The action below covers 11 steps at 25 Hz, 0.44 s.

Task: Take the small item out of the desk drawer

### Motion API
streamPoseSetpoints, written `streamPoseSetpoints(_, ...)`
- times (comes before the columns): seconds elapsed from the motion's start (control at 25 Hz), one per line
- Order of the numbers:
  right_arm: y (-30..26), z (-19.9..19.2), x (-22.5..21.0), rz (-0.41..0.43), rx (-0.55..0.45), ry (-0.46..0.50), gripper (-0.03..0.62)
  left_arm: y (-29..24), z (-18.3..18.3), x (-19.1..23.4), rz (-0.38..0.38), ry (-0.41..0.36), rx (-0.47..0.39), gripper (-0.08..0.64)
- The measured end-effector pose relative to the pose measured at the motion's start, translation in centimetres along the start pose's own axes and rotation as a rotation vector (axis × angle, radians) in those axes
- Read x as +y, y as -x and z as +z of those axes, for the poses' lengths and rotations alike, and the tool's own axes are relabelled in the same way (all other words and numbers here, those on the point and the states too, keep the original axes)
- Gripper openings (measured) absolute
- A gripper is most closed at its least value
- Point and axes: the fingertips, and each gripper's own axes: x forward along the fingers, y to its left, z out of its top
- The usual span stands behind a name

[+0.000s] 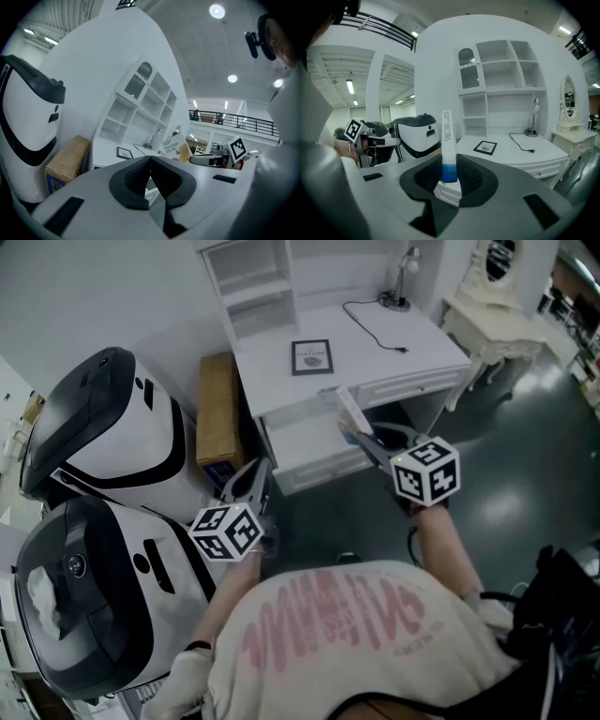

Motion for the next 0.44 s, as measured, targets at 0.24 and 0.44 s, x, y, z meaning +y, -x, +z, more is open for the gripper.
streamPoseSetpoints(0.24,1.0,-2.1,1.9,-0.016,0.024,-0.005,0.103,1.9,-1.6,-0.1,-0.014,0.018,0.008,0.029)
streamPoseSetpoints(0.44,1.3,-2.8,2.5,-0.024,0.033,-0.005,0.103,2.5,-2.3,0.1,-0.013,0.027,0.01,0.029)
